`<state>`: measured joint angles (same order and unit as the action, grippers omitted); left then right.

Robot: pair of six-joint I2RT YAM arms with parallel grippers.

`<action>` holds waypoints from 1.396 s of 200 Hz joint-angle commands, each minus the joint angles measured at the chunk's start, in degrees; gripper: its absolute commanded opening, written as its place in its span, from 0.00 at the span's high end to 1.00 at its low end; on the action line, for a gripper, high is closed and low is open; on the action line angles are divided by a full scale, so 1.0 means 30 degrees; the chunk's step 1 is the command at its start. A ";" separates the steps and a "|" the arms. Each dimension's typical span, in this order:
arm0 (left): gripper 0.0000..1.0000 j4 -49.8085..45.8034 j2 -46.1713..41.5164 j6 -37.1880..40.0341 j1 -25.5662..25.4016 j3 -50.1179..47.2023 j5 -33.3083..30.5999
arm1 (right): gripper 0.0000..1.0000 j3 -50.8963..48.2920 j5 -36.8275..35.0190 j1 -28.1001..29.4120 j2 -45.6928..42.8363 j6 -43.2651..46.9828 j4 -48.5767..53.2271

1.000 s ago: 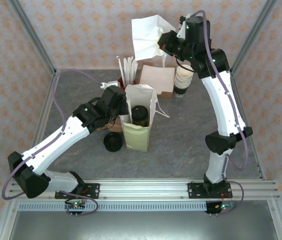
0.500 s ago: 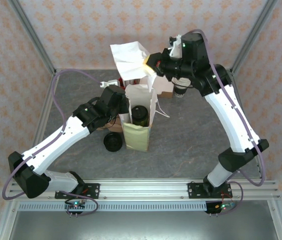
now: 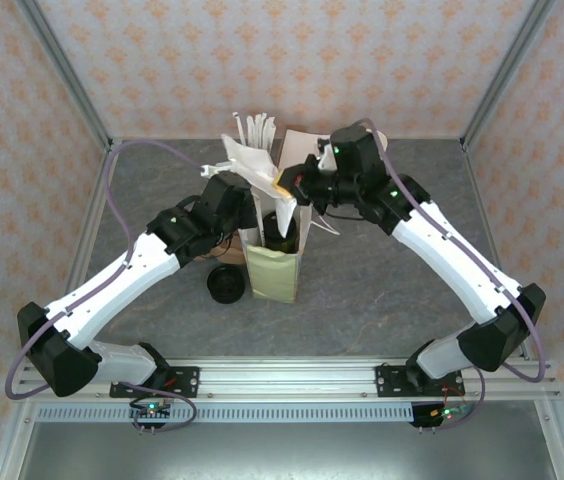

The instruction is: Pack the takeout coffee

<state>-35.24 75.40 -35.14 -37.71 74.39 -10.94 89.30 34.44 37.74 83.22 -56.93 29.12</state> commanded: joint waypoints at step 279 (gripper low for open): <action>0.34 -0.0714 -0.0174 0.1919 0.0237 0.2514 0.0084 | 0.55 0.5431 -1.2351 0.2188 0.0567 1.0919 0.6737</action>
<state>-35.97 75.40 -33.06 -37.34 76.58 -10.85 102.52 2.85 44.23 88.62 -30.26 48.45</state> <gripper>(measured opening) 0.613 0.433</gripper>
